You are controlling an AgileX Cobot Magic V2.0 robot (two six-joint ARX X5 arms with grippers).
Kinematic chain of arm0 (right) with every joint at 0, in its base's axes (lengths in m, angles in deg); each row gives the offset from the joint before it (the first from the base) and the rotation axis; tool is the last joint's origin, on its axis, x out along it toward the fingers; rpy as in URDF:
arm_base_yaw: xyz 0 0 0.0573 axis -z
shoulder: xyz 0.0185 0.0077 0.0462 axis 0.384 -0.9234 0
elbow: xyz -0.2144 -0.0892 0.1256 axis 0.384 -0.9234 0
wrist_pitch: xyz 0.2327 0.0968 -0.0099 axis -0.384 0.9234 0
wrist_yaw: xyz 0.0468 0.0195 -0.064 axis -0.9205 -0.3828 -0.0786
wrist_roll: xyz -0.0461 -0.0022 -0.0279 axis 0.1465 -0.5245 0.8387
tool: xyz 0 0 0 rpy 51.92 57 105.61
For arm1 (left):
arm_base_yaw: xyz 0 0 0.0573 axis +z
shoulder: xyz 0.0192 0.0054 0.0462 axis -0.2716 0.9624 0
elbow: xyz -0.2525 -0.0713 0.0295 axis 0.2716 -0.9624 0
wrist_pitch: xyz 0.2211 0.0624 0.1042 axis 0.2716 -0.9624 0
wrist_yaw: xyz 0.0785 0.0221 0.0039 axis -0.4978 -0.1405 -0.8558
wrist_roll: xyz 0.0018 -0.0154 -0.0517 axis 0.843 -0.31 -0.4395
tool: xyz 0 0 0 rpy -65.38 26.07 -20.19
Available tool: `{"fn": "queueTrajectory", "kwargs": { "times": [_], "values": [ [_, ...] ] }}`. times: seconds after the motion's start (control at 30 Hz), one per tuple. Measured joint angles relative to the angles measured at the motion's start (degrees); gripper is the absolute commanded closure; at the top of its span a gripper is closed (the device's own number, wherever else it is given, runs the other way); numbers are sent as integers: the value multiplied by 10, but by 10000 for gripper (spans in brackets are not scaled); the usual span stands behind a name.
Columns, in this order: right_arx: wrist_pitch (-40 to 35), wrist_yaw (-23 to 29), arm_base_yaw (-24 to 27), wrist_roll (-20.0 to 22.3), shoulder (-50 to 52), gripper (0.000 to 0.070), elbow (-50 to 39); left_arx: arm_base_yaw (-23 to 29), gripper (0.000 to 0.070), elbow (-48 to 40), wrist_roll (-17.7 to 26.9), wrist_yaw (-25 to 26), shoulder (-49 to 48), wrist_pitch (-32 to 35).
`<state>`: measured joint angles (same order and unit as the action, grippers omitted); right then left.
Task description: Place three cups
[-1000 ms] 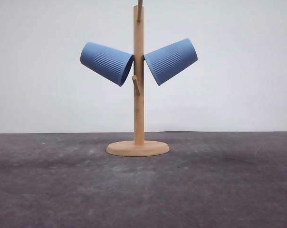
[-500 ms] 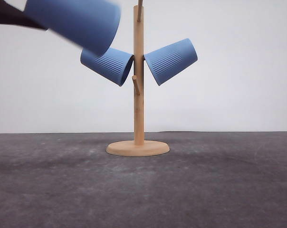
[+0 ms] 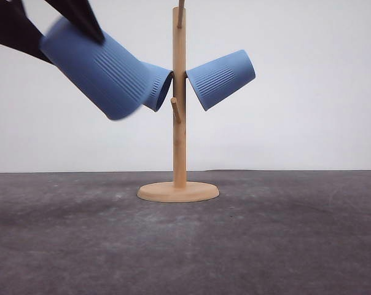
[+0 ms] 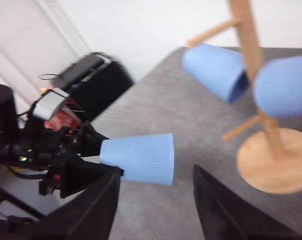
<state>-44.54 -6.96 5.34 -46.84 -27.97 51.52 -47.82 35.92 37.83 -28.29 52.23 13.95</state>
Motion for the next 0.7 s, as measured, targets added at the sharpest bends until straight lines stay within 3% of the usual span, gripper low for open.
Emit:
{"fn": "queueTrajectory", "kwargs": {
  "times": [0.33, 0.7],
  "values": [
    [54, 70, 0, 57, 0, 408, 0, -69, 266, 60, 0, -116, 119, 40],
    [57, 83, 0, 79, 0, 408, 0, -92, 266, 192, 0, -171, 247, -4]
  ]
}}
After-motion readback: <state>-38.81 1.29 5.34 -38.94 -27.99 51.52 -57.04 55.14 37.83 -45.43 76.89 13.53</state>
